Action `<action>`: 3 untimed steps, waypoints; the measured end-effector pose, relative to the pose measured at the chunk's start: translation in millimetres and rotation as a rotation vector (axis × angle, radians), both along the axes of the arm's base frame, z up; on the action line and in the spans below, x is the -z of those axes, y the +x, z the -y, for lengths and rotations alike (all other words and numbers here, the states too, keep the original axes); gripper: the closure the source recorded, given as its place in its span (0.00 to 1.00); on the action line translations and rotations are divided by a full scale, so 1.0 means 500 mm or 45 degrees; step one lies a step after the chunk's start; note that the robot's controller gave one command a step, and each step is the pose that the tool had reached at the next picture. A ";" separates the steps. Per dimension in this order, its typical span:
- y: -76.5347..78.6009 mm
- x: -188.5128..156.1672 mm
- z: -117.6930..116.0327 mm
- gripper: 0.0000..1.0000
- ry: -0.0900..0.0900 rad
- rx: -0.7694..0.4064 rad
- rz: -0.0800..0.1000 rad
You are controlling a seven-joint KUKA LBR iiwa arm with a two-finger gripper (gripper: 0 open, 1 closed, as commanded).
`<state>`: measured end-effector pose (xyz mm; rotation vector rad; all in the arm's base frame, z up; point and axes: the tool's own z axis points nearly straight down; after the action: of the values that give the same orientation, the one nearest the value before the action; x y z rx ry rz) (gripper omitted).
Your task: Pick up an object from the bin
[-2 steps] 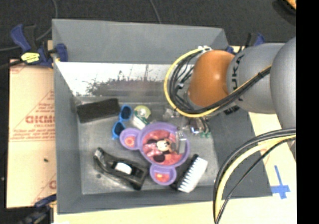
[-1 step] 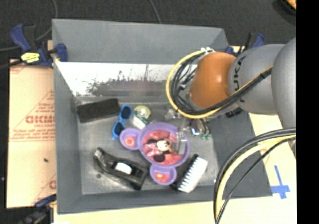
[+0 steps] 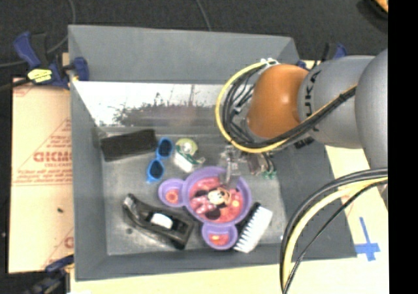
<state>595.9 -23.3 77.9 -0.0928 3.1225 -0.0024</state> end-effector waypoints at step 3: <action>-0.001 -0.011 0.001 1.00 0.000 0.001 0.003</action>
Offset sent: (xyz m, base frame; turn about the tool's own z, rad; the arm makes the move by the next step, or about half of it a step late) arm 0.0000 -0.0001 0.0098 0.0000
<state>595.6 -23.5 83.6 -0.0921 3.1205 -0.0026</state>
